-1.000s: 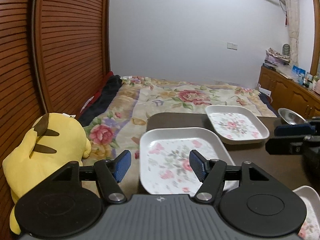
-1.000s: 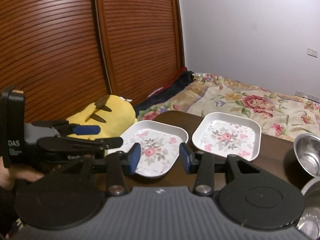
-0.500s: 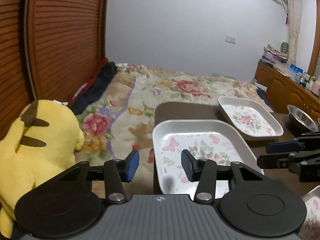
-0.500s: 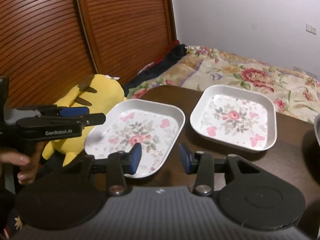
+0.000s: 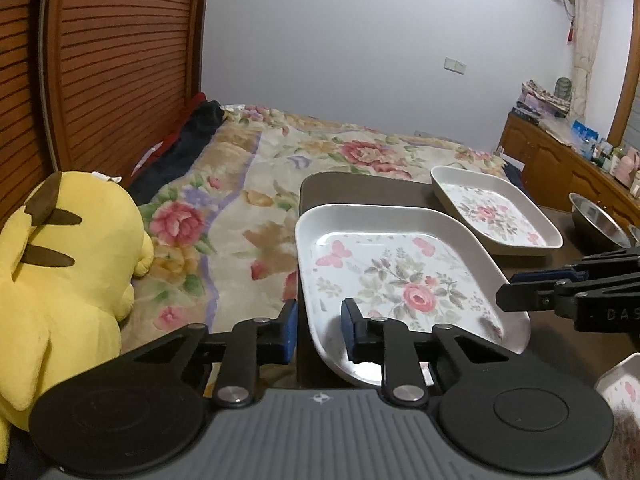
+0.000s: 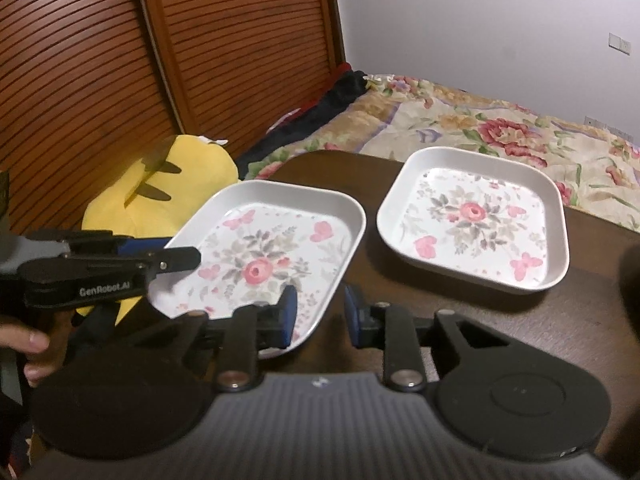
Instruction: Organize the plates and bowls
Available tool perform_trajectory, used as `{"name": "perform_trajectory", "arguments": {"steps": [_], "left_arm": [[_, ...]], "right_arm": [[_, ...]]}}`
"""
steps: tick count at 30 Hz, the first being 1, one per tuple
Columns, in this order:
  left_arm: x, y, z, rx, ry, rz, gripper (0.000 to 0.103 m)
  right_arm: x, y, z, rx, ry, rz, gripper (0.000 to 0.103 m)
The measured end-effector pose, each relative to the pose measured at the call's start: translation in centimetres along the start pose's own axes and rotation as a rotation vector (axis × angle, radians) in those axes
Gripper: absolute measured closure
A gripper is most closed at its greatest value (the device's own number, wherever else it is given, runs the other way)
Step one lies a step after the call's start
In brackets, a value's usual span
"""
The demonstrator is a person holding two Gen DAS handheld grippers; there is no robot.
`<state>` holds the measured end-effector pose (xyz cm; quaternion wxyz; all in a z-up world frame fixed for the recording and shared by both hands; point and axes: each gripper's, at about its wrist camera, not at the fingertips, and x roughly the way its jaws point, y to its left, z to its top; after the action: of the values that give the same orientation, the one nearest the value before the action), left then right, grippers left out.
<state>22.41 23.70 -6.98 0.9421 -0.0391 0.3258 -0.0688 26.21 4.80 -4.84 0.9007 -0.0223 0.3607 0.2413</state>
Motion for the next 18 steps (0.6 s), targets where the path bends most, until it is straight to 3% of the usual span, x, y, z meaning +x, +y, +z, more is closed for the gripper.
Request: {"name": "perform_trajectory", "arguments": {"steps": [3,5,18], "left_arm": [[0.0,0.0,0.1,0.002,0.001,-0.011,0.085],[-0.1,-0.4,0.1,0.021,0.001,-0.004,0.086],[-2.7,-1.8,0.3,0.04,-0.036,0.002,0.085]], "right_arm": [[0.3,-0.1,-0.1,0.009,0.015,0.006,0.082],[0.4,-0.1,-0.2,0.002,0.019,0.008,0.09],[-1.0,-0.9,-0.5,0.036,0.0,0.036,0.091]]}}
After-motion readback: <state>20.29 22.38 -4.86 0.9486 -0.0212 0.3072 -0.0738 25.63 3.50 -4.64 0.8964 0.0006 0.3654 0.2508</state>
